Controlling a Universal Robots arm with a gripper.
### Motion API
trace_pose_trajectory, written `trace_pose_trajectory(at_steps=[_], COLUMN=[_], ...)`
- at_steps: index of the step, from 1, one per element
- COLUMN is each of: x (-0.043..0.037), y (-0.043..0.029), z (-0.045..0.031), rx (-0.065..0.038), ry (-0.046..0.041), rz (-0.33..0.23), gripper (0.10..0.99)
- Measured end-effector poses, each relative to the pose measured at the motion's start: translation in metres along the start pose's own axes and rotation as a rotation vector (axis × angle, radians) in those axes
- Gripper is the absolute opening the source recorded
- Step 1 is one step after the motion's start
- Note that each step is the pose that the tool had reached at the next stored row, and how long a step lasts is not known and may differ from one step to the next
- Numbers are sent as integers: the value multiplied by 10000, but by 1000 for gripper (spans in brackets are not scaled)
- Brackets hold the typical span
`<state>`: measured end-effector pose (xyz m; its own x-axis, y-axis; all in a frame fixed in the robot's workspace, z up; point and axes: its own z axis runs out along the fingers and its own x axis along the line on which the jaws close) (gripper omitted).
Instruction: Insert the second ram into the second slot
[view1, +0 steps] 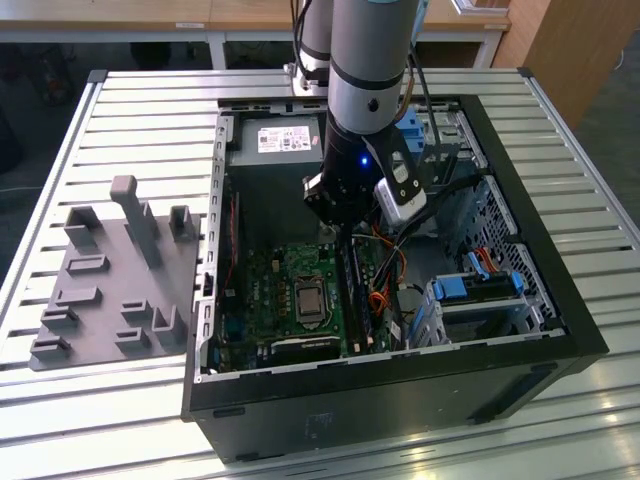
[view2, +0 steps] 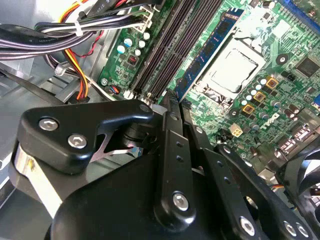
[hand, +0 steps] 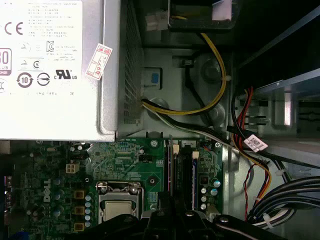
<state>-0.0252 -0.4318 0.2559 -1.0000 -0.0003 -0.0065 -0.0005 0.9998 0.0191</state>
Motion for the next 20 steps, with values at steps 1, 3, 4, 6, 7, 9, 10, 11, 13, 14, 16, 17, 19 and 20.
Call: trace_pose_trajectory(at_steps=[1,3,4,6,7,9,10,11,13,14,16,17,19,20], x=[0,1,1,0,0,0,0,0,0,0,0,0,0,0], y=[0,0,0,0,0,-1,0,0,0,0,-1,0,-1,-1], z=[0,-1,0,2,12,28,29,32,32,33,37,38,38,38], rx=[-1,2,1,-2,-2,-2,-3,-2,-2,-2,-7,-7,-5,-5], ry=[0,9,10,9,9,9,9,9,9,9,8,9,9,10], rz=[0,-110,-147,-163,-166,-166,-166,-165,-166,-166,-166,-166,-165,-166], gripper=[137,137,137,137,137,137,137,137,137,137,137,137,137,137])
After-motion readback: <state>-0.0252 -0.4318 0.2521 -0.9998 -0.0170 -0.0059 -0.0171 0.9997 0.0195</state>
